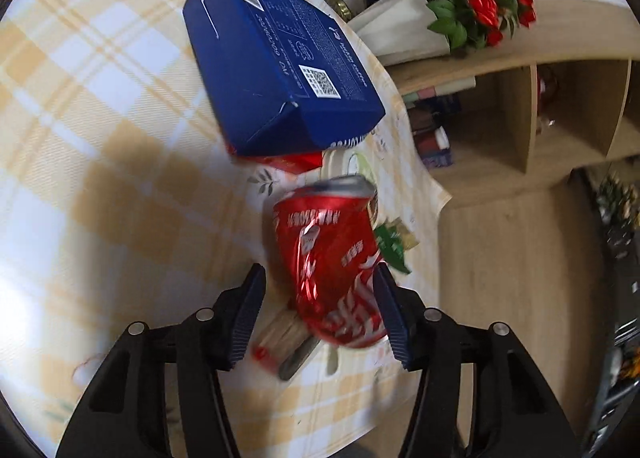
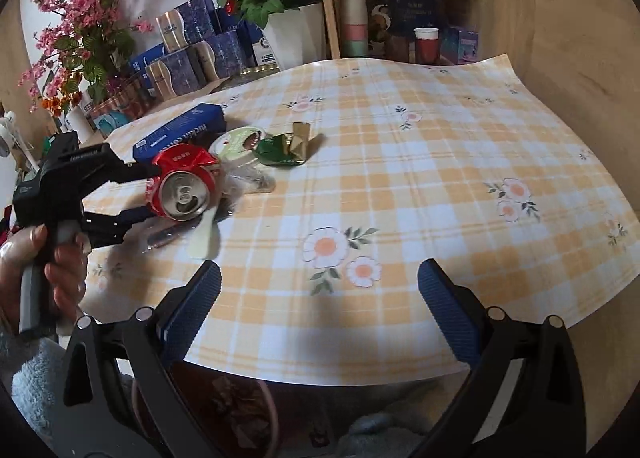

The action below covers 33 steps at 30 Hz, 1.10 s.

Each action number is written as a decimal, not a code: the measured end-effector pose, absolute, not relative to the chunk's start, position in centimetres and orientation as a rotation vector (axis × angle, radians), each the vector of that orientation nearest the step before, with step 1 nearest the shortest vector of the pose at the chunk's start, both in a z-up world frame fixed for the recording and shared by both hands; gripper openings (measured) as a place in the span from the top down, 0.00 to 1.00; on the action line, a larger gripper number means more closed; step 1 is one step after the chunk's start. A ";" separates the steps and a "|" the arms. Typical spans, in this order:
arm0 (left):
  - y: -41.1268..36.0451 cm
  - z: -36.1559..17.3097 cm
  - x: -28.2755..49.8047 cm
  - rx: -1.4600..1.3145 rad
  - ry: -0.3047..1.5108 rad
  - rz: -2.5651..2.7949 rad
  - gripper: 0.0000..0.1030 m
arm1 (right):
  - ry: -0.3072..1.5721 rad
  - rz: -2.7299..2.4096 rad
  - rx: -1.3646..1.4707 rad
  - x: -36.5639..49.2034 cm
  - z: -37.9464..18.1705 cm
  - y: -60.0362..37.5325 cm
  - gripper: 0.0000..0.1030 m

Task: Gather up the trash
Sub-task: 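Grasp the red Coca-Cola can with the left gripper while the right grasps the green wrapper, then carry the can over the bin and open the left gripper while the right drops the green wrapper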

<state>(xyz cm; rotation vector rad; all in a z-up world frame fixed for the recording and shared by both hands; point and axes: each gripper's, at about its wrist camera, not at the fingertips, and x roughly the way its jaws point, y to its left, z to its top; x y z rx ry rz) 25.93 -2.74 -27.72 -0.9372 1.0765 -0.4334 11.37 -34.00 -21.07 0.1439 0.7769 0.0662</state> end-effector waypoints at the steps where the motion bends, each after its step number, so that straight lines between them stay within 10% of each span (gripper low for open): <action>1: -2.9 -27.9 26.2 -0.945 1.070 -0.436 0.51 | 0.782 0.062 0.154 11.4 -21.1 -34.3 0.06; 11: -4.3 -26.1 27.3 -0.825 1.051 -0.463 0.93 | 0.801 0.081 0.228 12.5 -21.1 -35.5 0.06; 25: -2.4 -15.2 23.1 -0.445 0.785 -0.472 0.95 | 0.810 0.241 0.367 25.4 -19.7 -34.2 0.16; 33: 0.0 -15.5 20.1 -0.302 0.784 -0.435 0.95 | 0.927 0.147 0.557 31.7 -23.7 -35.1 0.50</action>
